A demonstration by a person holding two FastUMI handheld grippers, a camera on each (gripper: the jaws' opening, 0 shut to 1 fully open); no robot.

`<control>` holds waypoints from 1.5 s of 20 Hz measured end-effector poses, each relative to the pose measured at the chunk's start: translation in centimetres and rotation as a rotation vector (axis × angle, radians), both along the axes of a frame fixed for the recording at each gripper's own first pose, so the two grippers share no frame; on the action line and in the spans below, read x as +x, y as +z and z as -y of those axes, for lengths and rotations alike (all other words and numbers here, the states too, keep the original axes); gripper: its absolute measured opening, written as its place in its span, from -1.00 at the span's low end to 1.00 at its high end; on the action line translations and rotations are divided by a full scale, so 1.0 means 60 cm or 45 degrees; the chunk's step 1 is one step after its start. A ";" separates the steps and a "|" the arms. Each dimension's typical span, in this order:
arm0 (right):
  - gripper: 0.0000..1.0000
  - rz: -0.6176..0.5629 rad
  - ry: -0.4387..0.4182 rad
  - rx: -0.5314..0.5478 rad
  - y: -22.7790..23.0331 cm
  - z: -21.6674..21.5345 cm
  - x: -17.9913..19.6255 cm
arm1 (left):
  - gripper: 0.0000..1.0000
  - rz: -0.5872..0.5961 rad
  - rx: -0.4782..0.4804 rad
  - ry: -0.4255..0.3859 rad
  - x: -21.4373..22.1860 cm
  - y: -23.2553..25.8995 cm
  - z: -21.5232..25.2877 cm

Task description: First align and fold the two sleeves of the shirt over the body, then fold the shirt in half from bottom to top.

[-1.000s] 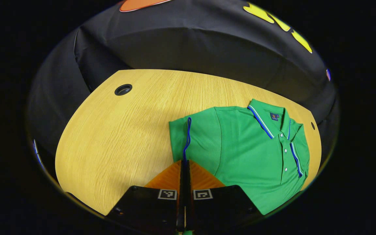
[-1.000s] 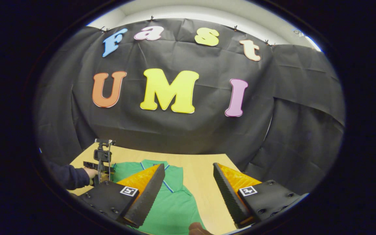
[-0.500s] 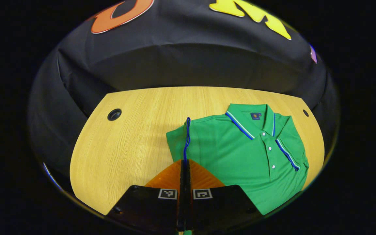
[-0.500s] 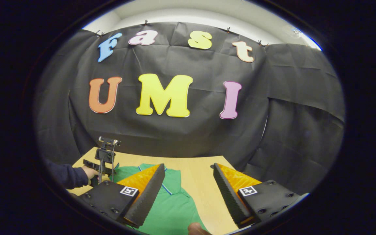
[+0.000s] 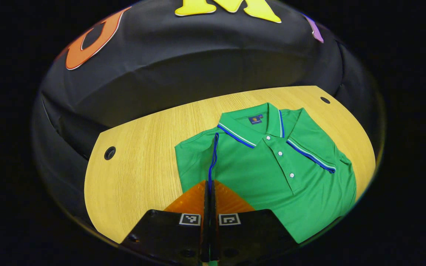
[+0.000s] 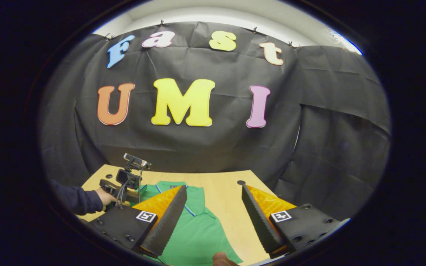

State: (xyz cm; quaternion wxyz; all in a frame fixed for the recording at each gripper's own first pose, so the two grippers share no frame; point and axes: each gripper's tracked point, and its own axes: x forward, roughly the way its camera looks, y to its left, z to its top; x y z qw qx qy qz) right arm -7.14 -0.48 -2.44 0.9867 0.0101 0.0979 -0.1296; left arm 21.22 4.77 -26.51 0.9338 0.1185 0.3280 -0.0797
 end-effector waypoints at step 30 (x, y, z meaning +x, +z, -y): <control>0.92 -0.543 0.224 0.113 -0.294 0.062 -0.001 | 0.96 -0.129 -0.204 0.367 -0.320 -0.047 -0.048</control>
